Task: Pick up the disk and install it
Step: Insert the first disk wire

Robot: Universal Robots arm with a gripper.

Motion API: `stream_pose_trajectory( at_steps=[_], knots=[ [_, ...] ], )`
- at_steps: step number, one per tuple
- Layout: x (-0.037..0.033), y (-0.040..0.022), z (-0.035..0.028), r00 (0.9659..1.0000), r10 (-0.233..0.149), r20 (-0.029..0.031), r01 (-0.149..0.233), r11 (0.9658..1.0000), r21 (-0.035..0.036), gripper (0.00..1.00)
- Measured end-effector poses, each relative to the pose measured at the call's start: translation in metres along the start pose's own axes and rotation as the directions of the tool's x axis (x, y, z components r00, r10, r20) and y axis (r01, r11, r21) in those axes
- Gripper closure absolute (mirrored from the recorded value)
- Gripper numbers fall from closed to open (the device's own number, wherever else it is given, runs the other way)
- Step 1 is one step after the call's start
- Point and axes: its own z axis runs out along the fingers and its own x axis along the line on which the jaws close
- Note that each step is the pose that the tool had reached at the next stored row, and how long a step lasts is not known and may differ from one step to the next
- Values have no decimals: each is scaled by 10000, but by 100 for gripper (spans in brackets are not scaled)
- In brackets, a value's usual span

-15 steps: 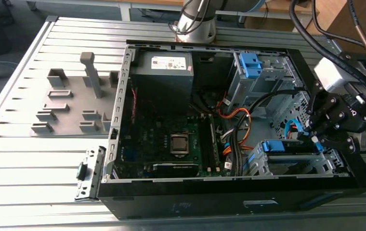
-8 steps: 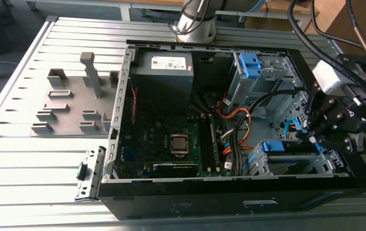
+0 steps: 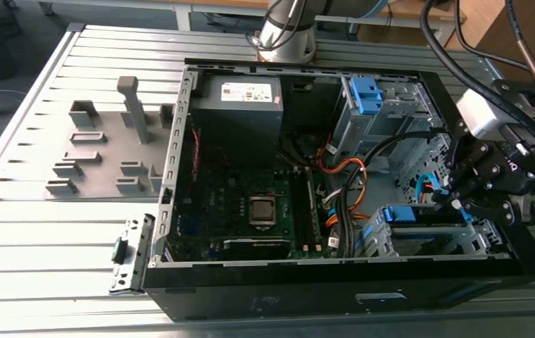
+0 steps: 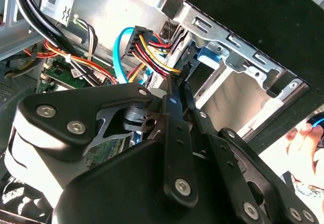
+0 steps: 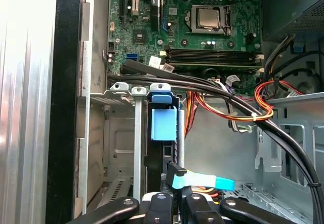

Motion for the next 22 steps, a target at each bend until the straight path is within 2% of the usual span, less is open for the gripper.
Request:
stream_pose_trajectory(
  at_steps=[6, 10, 15, 22],
  knots=[
    [-1, -1, -16, 10000, -3, 11, 3, 10000, 2, 84],
    [-3, 2, -56, 10000, -3, 4, 3, 10000, 1, 84],
    [-2, 1, -53, 10000, -2, -1, 2, 10000, -2, 84],
    [1, -6, -11, 10000, -2, -9, 2, 10000, -13, 84]
  ],
)
